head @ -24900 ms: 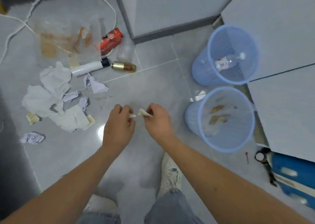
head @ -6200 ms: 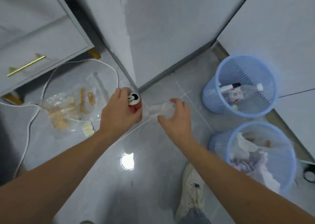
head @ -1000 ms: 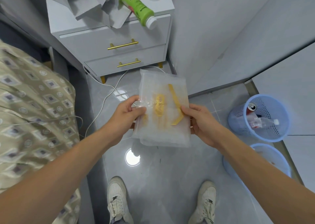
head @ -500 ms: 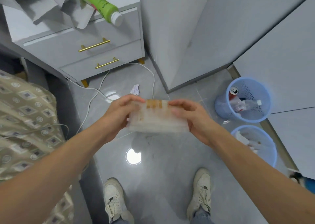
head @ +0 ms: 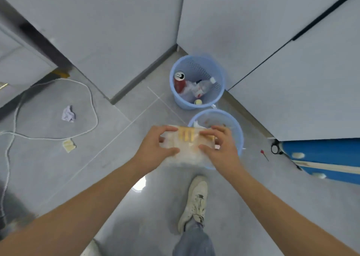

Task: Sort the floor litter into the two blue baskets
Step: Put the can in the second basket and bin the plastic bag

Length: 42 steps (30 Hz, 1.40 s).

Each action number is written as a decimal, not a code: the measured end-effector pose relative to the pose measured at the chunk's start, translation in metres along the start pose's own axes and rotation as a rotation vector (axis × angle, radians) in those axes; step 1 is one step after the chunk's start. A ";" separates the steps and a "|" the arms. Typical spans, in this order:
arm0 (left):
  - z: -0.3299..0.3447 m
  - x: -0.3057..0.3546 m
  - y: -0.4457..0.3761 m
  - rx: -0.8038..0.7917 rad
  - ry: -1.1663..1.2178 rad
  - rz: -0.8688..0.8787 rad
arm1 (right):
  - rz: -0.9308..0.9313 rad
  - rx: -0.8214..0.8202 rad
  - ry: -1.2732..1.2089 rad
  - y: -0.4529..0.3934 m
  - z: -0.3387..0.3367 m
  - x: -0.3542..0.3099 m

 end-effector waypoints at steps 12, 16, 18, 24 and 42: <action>0.152 -0.021 -0.103 0.067 -0.304 0.207 | -0.017 0.091 0.162 -0.047 -0.047 0.137; 0.163 -0.043 -0.125 0.029 -0.595 0.233 | -0.065 -0.031 0.377 -0.063 -0.018 0.161; 0.174 -0.044 -0.131 0.006 -0.877 0.292 | -0.075 -0.120 0.560 -0.066 -0.006 0.168; 0.191 -0.041 -0.133 0.004 -1.354 0.365 | -0.142 -0.226 0.673 -0.060 0.017 0.169; 0.256 -0.168 -0.167 -0.545 -1.374 -0.006 | 0.029 -0.618 0.778 -0.081 0.094 0.241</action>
Point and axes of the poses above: each hand's wrist, its own y-axis away from the middle knuckle, its own z-axis out of the palm, x = y × z, the point moved 10 cm from there along -y, towards the middle knuckle, and after that the axes turned 1 degree about y, right-handed, at the moved point
